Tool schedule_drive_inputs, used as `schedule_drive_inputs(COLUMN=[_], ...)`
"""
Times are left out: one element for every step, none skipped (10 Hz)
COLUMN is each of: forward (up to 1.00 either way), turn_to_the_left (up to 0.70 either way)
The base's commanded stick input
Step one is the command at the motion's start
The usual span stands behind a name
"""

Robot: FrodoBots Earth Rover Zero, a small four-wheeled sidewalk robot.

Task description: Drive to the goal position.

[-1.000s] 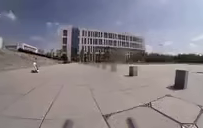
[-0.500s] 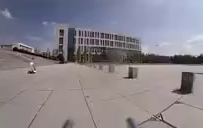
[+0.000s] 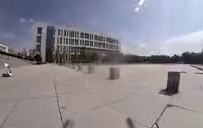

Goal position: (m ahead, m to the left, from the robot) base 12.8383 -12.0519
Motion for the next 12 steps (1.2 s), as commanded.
schedule_drive_inputs(forward=[0.70,0.70,0.70,0.70,0.70,0.70,0.70,0.70,0.70,0.70,0.70,0.70], turn_to_the_left=[0.00,0.00,0.00,0.00,0.00,0.00,0.00,0.00,-0.04,-0.21,-0.31,-0.31])
